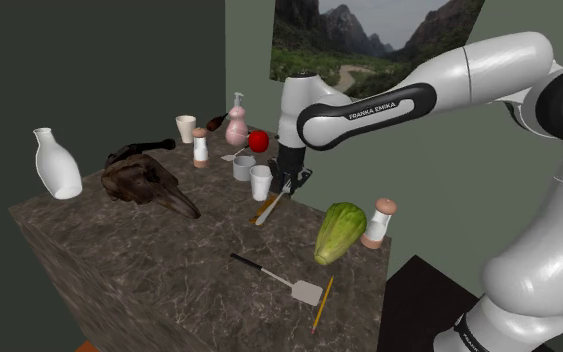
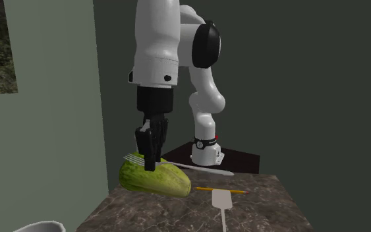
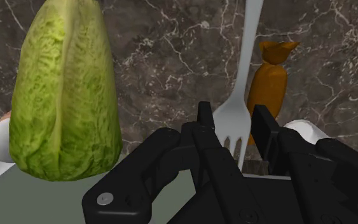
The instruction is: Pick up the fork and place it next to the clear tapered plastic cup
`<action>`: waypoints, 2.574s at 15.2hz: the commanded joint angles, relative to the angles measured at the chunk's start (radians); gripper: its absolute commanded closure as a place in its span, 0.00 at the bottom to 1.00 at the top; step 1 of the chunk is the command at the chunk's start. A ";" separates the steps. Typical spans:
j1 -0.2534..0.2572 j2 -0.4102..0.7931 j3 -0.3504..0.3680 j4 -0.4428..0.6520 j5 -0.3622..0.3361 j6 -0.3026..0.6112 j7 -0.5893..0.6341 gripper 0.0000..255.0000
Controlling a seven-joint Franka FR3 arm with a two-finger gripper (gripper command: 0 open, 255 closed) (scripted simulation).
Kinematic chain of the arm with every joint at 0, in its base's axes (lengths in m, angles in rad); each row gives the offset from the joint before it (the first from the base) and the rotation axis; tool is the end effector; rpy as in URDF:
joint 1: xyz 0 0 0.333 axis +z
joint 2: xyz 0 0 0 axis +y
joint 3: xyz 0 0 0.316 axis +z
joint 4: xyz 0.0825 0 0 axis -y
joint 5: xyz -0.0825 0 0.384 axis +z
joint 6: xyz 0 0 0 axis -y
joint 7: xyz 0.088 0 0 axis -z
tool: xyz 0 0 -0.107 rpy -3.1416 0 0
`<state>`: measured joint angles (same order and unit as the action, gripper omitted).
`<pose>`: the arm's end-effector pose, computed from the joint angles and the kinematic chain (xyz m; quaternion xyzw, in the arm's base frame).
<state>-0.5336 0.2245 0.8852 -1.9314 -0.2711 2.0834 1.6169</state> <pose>0.5681 0.1712 0.4125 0.8395 -0.5424 0.0320 0.0097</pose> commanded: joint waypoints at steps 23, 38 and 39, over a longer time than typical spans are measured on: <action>0.103 0.213 -0.120 -0.093 -0.228 0.231 0.159 1.00; 0.159 0.311 -0.194 -0.097 -0.326 0.312 0.226 1.00; 0.159 0.311 -0.194 -0.097 -0.326 0.312 0.226 1.00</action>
<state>-0.3747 0.5348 0.6911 -2.0280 -0.5973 2.3957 1.8431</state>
